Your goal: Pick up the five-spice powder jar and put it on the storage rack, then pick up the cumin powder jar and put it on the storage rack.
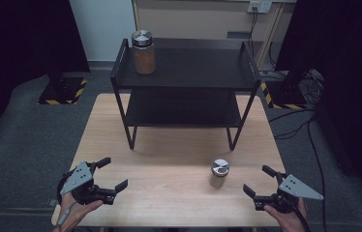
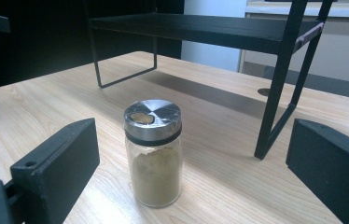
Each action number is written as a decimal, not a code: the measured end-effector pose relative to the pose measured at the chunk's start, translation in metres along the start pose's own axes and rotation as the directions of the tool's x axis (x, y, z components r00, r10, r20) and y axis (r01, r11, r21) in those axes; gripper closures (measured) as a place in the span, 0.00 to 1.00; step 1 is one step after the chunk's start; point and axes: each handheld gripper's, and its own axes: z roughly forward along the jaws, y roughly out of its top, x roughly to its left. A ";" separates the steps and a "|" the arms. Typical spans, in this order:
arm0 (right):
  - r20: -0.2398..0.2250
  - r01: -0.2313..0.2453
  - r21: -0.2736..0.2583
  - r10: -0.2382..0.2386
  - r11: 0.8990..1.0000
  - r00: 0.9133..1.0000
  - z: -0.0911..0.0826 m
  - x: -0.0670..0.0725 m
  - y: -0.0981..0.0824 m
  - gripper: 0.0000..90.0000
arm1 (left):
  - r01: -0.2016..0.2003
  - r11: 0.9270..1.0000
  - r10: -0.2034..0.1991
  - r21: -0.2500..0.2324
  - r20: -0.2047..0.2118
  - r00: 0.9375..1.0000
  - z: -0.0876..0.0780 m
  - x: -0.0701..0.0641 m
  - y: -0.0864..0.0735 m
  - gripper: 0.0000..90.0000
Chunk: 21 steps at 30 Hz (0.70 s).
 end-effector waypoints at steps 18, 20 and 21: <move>-0.034 0.022 -0.007 -0.022 1.000 0.999 -0.001 -0.004 0.003 0.02 | 0.000 1.000 0.000 -0.011 -0.007 1.000 -0.003 -0.002 -0.002 0.00; -0.055 0.026 -0.006 -0.026 1.000 0.998 0.000 -0.007 0.005 0.02 | -0.003 1.000 0.002 -0.010 -0.012 1.000 -0.003 -0.002 -0.002 0.00; -0.067 0.031 -0.004 -0.031 1.000 0.997 0.000 -0.009 0.007 0.02 | -0.002 1.000 0.002 -0.011 -0.013 1.000 -0.003 -0.002 -0.003 0.00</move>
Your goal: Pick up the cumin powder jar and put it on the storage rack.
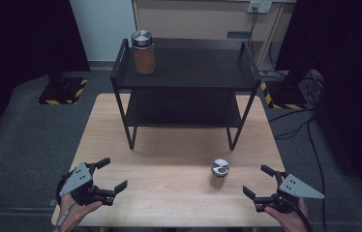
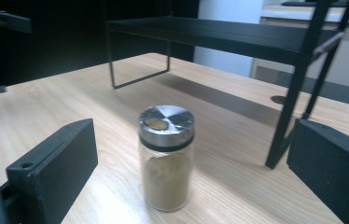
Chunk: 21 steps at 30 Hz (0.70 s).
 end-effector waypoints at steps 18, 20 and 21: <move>-0.122 0.062 0.075 -0.052 0.995 0.991 -0.015 -0.027 0.066 0.01 | 0.015 1.000 -0.015 -0.008 -0.010 1.000 -0.001 0.001 -0.002 0.00; -0.134 0.064 0.085 -0.053 0.994 0.990 -0.016 -0.030 0.073 0.01 | 0.015 1.000 -0.016 -0.009 -0.010 1.000 -0.002 0.002 -0.002 0.00; -0.137 0.066 0.095 -0.052 0.993 0.989 -0.016 -0.032 0.078 0.01 | 0.018 1.000 -0.019 -0.008 -0.009 1.000 -0.002 0.002 -0.002 0.00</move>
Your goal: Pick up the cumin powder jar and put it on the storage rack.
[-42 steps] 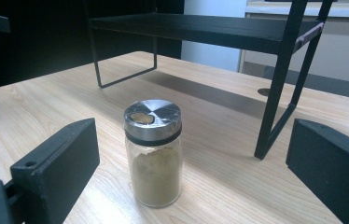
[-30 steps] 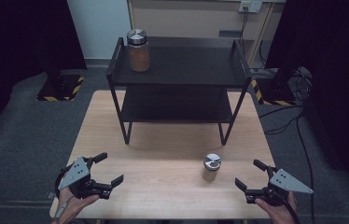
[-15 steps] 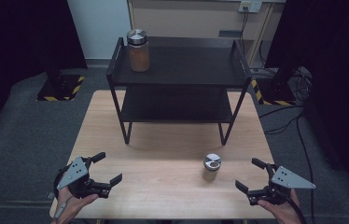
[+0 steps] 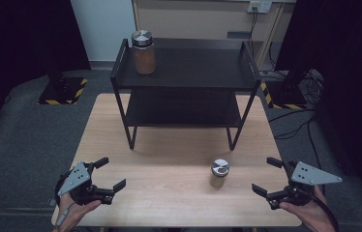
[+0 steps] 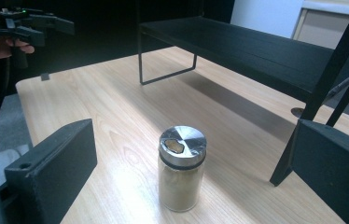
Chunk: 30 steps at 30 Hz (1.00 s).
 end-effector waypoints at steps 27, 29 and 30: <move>-0.126 0.119 0.169 -0.099 0.978 0.987 0.007 -0.047 0.060 0.03 | 0.004 1.000 -0.004 0.007 0.007 1.000 0.001 0.001 0.000 0.00; -0.128 0.125 0.175 -0.103 0.977 0.986 0.010 -0.050 0.061 0.03 | 0.005 1.000 -0.005 0.006 0.005 1.000 0.001 0.001 0.000 0.00; -0.129 0.122 0.179 -0.100 0.976 0.987 0.011 -0.051 0.061 0.03 | 0.006 1.000 -0.006 0.006 0.005 1.000 0.001 0.001 0.000 0.00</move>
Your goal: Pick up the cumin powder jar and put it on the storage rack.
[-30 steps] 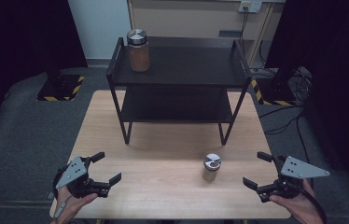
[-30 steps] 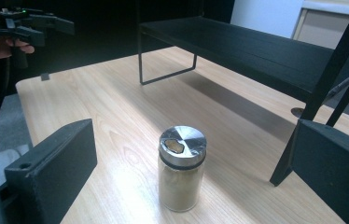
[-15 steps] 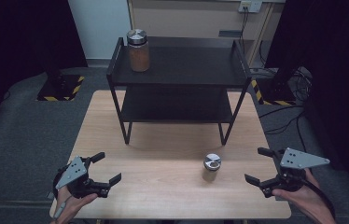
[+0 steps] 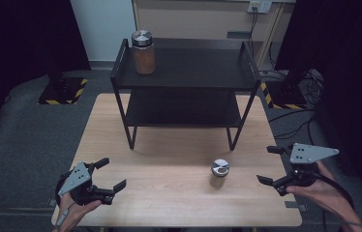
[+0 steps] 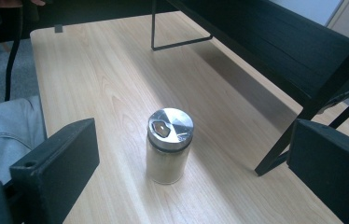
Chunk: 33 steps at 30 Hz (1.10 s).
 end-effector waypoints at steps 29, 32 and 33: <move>-0.102 -0.010 0.074 0.017 0.997 0.995 0.087 -0.019 -0.015 0.04 | -0.018 1.000 0.018 0.017 0.004 1.000 0.001 -0.002 0.001 0.00; -0.104 -0.002 0.071 0.010 0.997 0.994 0.096 -0.019 -0.018 0.05 | -0.017 1.000 0.017 0.015 0.003 1.000 0.001 -0.002 0.001 0.00; -0.106 -0.003 0.071 0.010 0.998 0.994 0.098 -0.019 -0.019 0.05 | -0.017 1.000 0.017 0.015 0.004 1.000 0.001 -0.002 0.001 0.00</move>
